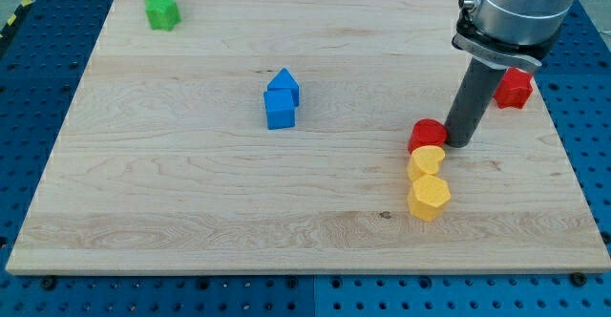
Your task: Move the red star parallel to the blue triangle
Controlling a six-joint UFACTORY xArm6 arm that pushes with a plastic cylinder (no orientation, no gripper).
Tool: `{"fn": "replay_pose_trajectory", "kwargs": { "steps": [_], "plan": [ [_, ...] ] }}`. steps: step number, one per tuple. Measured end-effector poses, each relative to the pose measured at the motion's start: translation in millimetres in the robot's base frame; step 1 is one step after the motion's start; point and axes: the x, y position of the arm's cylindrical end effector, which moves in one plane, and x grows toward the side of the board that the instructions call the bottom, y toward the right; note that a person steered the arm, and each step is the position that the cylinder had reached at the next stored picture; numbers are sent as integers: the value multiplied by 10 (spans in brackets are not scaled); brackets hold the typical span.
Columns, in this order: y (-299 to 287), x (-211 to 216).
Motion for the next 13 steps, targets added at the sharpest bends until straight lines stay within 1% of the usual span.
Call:
{"fn": "replay_pose_trajectory", "kwargs": {
  "steps": [6, 7, 8, 10, 12, 13],
  "plan": [
    [49, 0],
    [191, -124],
    [767, -108],
    [1444, -94],
    [1701, -503],
    [1396, -758]
  ]
}}
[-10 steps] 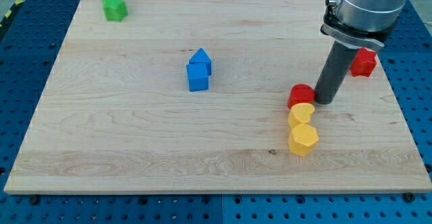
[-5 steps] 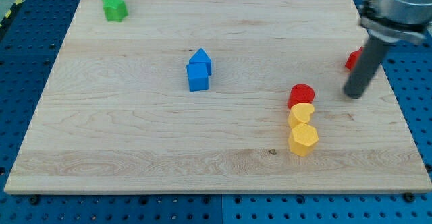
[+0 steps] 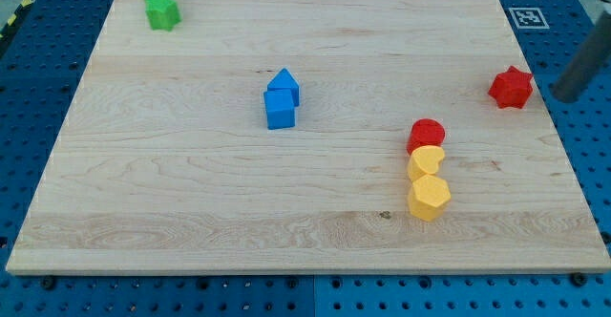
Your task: Move the red star parallel to the blue triangle
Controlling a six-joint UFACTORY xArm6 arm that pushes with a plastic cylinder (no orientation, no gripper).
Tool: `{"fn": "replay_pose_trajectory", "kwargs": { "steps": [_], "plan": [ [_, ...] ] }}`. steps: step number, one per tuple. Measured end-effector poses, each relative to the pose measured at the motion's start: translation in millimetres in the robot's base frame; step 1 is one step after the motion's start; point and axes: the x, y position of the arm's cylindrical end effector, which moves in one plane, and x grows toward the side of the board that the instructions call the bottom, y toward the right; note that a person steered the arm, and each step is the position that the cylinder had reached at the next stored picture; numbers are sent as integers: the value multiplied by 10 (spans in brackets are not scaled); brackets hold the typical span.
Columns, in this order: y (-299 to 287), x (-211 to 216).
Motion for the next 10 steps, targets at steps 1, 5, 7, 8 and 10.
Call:
{"fn": "replay_pose_trajectory", "kwargs": {
  "steps": [1, 5, 7, 8, 10],
  "plan": [
    [-262, 38],
    [-929, 75],
    [-1030, -261],
    [-1239, -246],
    [-1419, -45]
  ]
}}
